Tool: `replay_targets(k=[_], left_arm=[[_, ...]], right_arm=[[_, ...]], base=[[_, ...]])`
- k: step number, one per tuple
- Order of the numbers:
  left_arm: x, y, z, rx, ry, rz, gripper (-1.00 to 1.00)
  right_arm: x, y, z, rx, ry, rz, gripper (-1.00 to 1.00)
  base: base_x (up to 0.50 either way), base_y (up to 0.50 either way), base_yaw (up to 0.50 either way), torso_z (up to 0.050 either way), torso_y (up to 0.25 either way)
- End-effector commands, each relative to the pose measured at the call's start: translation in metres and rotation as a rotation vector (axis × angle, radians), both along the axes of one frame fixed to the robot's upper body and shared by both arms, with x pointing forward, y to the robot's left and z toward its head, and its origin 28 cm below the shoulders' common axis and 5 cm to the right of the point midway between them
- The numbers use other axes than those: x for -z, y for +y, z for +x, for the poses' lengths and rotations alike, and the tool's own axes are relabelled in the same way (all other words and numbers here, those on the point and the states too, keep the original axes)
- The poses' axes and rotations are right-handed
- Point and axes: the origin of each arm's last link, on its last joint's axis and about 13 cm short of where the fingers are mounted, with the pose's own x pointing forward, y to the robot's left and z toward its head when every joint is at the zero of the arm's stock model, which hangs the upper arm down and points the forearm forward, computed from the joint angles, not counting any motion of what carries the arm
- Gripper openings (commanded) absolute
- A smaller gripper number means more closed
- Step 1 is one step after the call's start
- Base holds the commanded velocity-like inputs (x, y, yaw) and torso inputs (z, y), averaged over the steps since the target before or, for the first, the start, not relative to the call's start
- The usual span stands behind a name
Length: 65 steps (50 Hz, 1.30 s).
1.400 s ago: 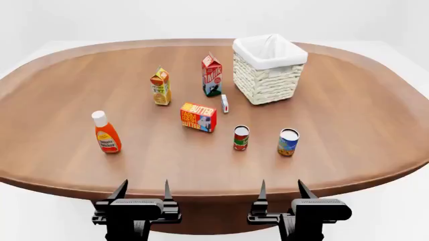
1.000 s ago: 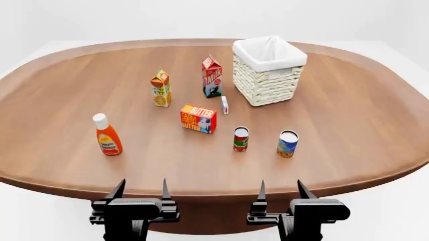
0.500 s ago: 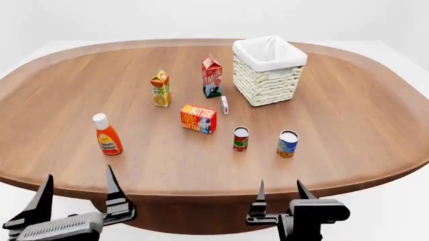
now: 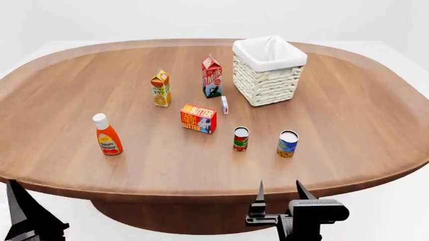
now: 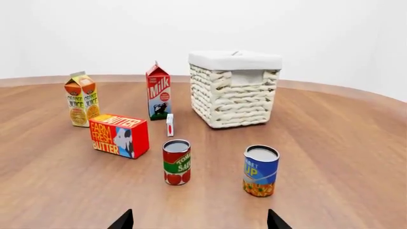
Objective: Pick up the cream cheese box and the butter, and put them in the basket.
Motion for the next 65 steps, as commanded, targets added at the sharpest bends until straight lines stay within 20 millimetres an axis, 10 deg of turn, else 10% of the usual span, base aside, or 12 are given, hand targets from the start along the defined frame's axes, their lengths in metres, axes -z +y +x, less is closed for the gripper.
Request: replay_targets(k=[1,65], left_arm=[[-0.0067,0.0064,-0.0129,-0.054,-0.062,-0.029,1.0],[-0.0102,0.003,-0.0149,-0.041,-0.063,-0.002,1.0]], right_arm=[[0.0014,-0.0002,-0.0002,-0.003,-0.001,-0.001,1.0],[-0.0025,-0.0001,-0.0017,-0.029,-0.047,0.036,1.0]], base=[[0.0,0.0,0.0,0.0,0.0],[0.02,0.0,0.0,0.0,0.0]])
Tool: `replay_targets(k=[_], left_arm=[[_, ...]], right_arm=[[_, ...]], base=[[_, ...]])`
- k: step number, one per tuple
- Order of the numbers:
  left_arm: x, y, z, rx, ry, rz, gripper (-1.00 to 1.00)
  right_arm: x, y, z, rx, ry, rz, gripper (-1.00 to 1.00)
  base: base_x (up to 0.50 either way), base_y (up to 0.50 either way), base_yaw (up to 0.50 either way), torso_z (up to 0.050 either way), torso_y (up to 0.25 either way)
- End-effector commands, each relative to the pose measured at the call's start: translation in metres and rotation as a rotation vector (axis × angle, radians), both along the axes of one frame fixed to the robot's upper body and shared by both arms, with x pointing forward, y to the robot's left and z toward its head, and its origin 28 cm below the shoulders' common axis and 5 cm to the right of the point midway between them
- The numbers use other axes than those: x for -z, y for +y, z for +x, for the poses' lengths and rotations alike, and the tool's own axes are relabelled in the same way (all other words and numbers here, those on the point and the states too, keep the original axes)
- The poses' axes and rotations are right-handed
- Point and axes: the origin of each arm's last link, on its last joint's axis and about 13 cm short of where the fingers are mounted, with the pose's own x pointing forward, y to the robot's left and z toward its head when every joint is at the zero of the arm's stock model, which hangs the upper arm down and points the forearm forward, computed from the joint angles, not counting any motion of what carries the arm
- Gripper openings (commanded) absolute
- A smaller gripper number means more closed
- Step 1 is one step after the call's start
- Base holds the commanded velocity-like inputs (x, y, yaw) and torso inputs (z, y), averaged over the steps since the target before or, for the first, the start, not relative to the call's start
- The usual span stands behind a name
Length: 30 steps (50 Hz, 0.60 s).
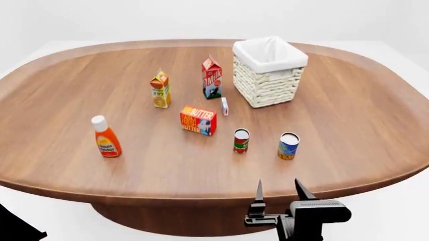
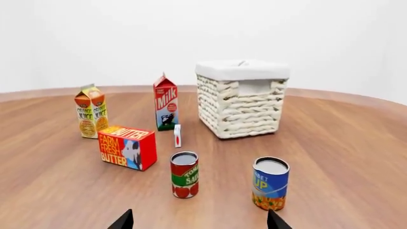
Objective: Pick up the cream cheese box and the butter, and put them in the basket.
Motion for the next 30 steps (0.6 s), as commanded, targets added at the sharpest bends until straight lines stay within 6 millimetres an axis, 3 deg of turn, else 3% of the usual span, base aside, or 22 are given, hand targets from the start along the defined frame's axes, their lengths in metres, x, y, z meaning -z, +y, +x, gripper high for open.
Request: replay_targets(k=[1,30], left_arm=[[-0.0011,-0.0014,-0.001,-0.001,-0.003,0.002,1.0],[-0.0056,-0.0021,-0.0032,-0.001,-0.006,0.008,1.0]], right_arm=[[-0.0001,-0.0005,-0.0003,-0.001,-0.011,0.013,1.0],[-0.0004,0.0,-0.0007,-0.006,-0.01,0.019,1.0]], base=[[0.17,0.0,0.0,0.0,0.0],[0.17,0.0,0.0,0.0,0.0]])
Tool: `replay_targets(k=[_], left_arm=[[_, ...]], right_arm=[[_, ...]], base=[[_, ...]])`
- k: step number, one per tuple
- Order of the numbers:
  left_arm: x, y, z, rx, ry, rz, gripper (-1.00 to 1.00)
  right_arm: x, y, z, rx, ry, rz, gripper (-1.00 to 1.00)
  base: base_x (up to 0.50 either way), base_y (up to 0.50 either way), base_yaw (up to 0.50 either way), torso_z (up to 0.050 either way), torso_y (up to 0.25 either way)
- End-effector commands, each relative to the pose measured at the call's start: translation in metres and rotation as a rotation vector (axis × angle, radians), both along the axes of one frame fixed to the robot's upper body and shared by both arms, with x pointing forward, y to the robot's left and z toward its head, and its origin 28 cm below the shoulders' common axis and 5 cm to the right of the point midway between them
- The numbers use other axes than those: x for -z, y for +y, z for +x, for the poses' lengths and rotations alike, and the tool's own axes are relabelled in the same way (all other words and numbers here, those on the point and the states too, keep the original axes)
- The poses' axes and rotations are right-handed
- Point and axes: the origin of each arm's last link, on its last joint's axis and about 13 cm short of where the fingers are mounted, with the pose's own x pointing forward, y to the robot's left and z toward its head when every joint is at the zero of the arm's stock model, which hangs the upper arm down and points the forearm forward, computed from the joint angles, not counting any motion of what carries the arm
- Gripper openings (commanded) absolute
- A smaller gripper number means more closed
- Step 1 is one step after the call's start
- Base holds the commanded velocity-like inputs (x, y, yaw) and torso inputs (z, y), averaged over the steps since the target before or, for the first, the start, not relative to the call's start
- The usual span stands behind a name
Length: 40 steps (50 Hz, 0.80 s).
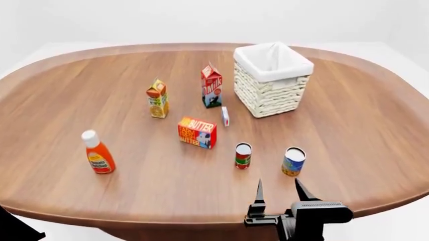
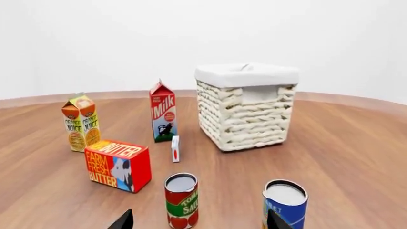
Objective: Pick up the cream cheese box and the butter, and put them in the basket.
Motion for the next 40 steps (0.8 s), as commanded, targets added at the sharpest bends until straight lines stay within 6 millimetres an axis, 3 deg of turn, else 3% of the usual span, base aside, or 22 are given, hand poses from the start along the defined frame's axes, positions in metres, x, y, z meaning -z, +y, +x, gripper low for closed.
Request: replay_targets(k=[1,40], left_arm=[[-0.0006,0.0,-0.0004,-0.001,-0.001,0.004,1.0],[-0.0017,-0.0006,-0.0015,-0.007,-0.006,0.015,1.0]], right_arm=[[0.0008,-0.0002,0.0,-0.004,-0.002,0.004,1.0],[-0.0002,0.0,-0.0006,-0.008,-0.003,0.011,1.0]], base=[[0.18,0.0,0.0,0.0,0.0],[0.23,0.0,0.0,0.0,0.0]])
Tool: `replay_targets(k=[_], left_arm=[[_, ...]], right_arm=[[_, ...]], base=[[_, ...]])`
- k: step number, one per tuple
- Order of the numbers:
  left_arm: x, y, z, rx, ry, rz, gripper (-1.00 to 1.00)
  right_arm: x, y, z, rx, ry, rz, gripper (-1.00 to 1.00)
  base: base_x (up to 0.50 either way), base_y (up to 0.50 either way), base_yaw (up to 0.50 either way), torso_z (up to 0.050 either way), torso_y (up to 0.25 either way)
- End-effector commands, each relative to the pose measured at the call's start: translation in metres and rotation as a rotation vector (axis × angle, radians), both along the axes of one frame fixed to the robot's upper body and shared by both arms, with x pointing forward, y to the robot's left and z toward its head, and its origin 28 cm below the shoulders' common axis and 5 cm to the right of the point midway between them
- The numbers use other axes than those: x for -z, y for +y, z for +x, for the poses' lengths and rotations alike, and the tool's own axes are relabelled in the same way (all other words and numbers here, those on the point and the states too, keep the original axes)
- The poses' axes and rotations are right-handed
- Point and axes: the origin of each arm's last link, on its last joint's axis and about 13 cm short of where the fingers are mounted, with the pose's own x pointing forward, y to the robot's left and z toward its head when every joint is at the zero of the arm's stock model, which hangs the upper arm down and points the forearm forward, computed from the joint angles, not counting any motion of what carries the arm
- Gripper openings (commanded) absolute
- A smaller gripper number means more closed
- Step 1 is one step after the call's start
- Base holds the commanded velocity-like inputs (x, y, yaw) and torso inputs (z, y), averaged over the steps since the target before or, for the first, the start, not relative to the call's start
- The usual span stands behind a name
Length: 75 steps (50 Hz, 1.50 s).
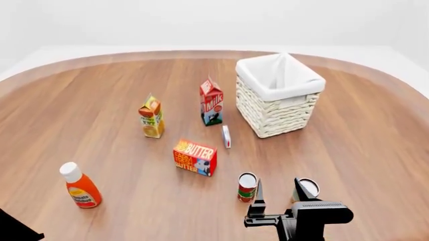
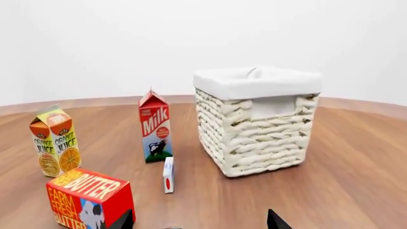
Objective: Pick up the cream cheese box and the butter, and put them in the basket.
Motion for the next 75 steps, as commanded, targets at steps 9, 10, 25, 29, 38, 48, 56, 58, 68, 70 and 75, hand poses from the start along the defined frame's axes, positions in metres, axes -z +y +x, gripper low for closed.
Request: replay_targets(k=[9,10,25,29,38,48,56,58,68,70,75], left_arm=[[-0.0007,-0.0006,0.0,0.001,0.0,0.001,1.0],[-0.001,-0.0008,-0.0002,0.001,0.0,0.002,1.0],[0.0,0.0,-0.0002,-0.001,-0.002,0.003,1.0],[-0.0002,-0.0005,0.0004,-0.001,-0.002,0.004,1.0],[-0.0013,-0.0016,0.0007,-0.001,-0.003,0.003,1.0],[-0.0016,-0.0011,-0.0004,-0.002,-0.003,0.003,1.0],[-0.0012,-0.0004,-0.0012,-0.003,-0.004,0.002,1.0],[-0.0011,-0.0003,-0.001,-0.003,-0.004,0.003,1.0],[0.0001,-0.0007,-0.0005,-0.003,-0.004,0.003,1.0],[-0.0002,-0.0008,-0.0007,-0.004,-0.005,0.003,1.0],[0.0005,-0.0004,-0.0003,-0.005,-0.004,0.003,1.0]], right_arm=[[-0.0004,0.0002,-0.0005,-0.001,0.0,0.0,1.0],[-0.0005,0.0002,-0.0006,-0.001,0.0,0.0,1.0],[0.0004,0.0,0.0003,0.0,-0.001,0.001,1.0],[0.0,-0.0001,0.0007,-0.001,-0.001,0.001,1.0],[0.0005,0.0002,0.0005,0.0,-0.001,0.001,1.0],[0.0002,0.0004,0.0,-0.001,-0.001,0.001,1.0],[0.0002,0.0005,-0.0002,0.0,0.007,-0.006,1.0],[0.0006,0.0002,0.0002,0.001,0.011,-0.006,1.0],[0.0011,0.0,0.0008,0.006,0.017,-0.009,1.0],[0.0009,0.0002,0.0001,0.006,0.017,-0.009,1.0],[0.0009,0.0005,0.0002,0.005,0.016,-0.008,1.0]], base=[[0.23,0.0,0.0,0.0,0.0],[0.24,0.0,0.0,0.0,0.0],[0.23,0.0,0.0,0.0,0.0],[0.23,0.0,0.0,0.0,0.0],[0.23,0.0,0.0,0.0,0.0],[0.23,0.0,0.0,0.0,0.002],[0.22,0.0,0.0,0.0,0.0],[0.13,0.0,0.0,0.0,0.0],[0.03,0.0,0.0,0.0,0.0],[0.0,0.0,0.0,0.0,0.0],[0.0,0.0,0.0,0.0,0.0]])
